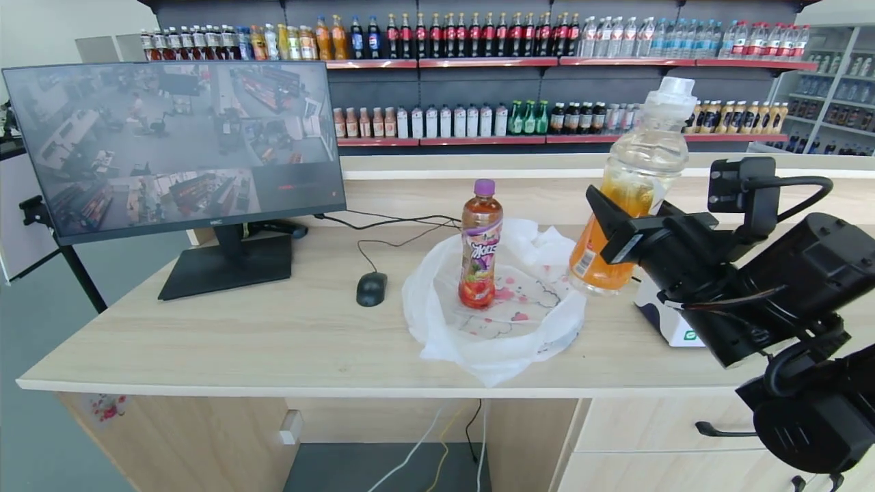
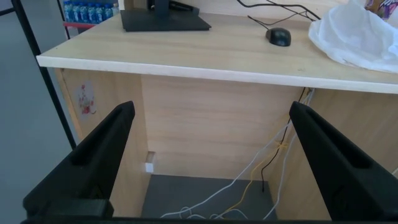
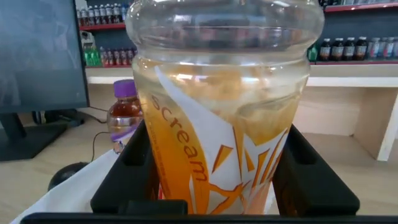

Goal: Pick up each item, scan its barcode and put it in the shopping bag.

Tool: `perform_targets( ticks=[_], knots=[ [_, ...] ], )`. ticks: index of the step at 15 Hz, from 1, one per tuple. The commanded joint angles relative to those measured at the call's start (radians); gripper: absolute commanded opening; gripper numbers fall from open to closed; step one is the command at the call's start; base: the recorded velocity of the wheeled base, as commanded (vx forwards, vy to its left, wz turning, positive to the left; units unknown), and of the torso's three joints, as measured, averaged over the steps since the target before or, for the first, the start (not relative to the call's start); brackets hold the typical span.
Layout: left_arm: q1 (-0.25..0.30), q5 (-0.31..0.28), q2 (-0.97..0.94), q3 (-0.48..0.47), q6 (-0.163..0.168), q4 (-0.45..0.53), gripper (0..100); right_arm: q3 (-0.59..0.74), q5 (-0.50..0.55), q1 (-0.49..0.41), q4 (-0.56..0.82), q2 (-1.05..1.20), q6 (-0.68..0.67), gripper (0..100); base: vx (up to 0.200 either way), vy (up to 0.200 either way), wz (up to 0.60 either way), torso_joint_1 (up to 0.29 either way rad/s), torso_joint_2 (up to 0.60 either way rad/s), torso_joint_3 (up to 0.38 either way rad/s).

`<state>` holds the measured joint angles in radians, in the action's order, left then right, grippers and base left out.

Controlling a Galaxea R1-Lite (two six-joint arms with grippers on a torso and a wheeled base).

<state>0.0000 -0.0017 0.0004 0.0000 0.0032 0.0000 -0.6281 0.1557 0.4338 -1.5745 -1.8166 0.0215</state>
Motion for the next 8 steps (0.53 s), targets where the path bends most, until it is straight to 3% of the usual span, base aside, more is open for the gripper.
perform_targets(
  ticks=[1, 8],
  knots=[
    [0.0, 0.0, 0.0, 0.0, 0.0, 0.0, 100, -0.032, -0.001, 0.011, 0.004, -0.026, 0.003, 0, 0.0, 0.0, 0.0, 0.0, 0.0, 0.0],
    [0.0, 0.0, 0.0, 0.0, 0.0, 0.002, 100, -0.209, -0.001, 0.054, 0.004, -0.211, -0.003, 0, 0.0, 0.0, 0.0, 0.0, 0.0, 0.0]
  ],
)
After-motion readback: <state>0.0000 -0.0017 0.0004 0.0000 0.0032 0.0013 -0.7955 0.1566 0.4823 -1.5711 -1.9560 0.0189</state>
